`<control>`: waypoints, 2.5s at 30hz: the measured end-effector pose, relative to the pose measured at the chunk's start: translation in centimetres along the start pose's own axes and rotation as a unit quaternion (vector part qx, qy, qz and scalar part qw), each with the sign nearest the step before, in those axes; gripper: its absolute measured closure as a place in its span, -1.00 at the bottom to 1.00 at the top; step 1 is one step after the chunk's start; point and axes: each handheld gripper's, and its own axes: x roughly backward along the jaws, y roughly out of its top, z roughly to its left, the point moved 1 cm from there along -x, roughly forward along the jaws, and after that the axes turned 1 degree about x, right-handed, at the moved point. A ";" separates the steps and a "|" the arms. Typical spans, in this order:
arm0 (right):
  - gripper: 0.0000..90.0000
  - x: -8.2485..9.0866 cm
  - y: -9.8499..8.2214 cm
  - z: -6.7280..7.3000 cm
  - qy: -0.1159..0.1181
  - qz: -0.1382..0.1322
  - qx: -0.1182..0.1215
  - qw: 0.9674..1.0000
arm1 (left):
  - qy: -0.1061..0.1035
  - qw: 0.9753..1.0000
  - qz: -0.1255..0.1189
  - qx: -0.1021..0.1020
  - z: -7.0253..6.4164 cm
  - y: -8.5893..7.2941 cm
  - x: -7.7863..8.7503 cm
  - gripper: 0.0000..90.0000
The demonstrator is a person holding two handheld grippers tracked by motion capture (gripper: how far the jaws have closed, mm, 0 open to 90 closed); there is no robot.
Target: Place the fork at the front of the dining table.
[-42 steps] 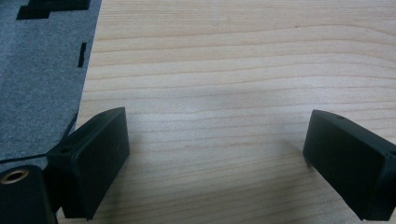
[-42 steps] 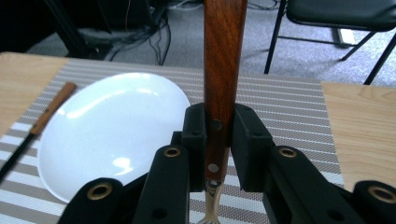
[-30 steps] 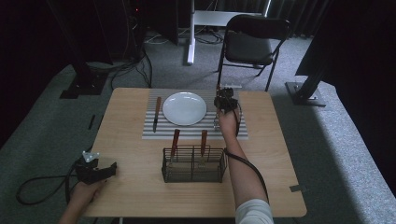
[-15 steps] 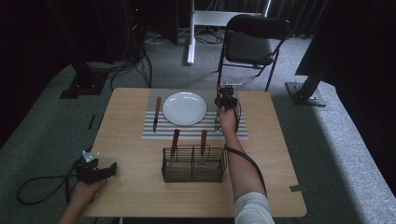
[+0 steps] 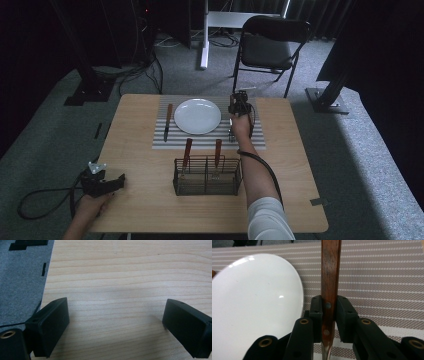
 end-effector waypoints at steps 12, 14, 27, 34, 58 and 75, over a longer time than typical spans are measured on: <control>0.69 -2.8 -1.4 -0.6 -0.005 0.029 -0.025 0.999 | 0.000 1.000 0.000 0.000 0.0 0.0 0.0 -0.85; 0.69 -3.1 -1.6 -0.8 -0.004 0.034 -0.033 0.999 | 0.000 1.000 0.000 0.000 0.0 0.0 0.0 -0.85; 0.32 -3.0 -1.6 -0.9 -0.016 0.036 -0.017 0.999 | 0.000 1.000 0.000 0.000 0.0 0.0 0.0 -0.85; 0.01 -2.2 -1.6 -0.6 0.008 0.048 -0.002 0.999 | 0.000 1.000 0.000 0.000 0.0 0.0 0.0 -0.85; -0.61 1.0 -4.1 -0.5 0.034 0.024 0.059 0.997 | 0.000 1.000 0.000 0.000 0.0 0.0 0.0 -0.85; -0.62 3.6 -6.3 -1.5 0.030 -0.014 0.067 0.997 | 0.000 1.000 0.000 0.000 0.0 0.0 0.0 -0.85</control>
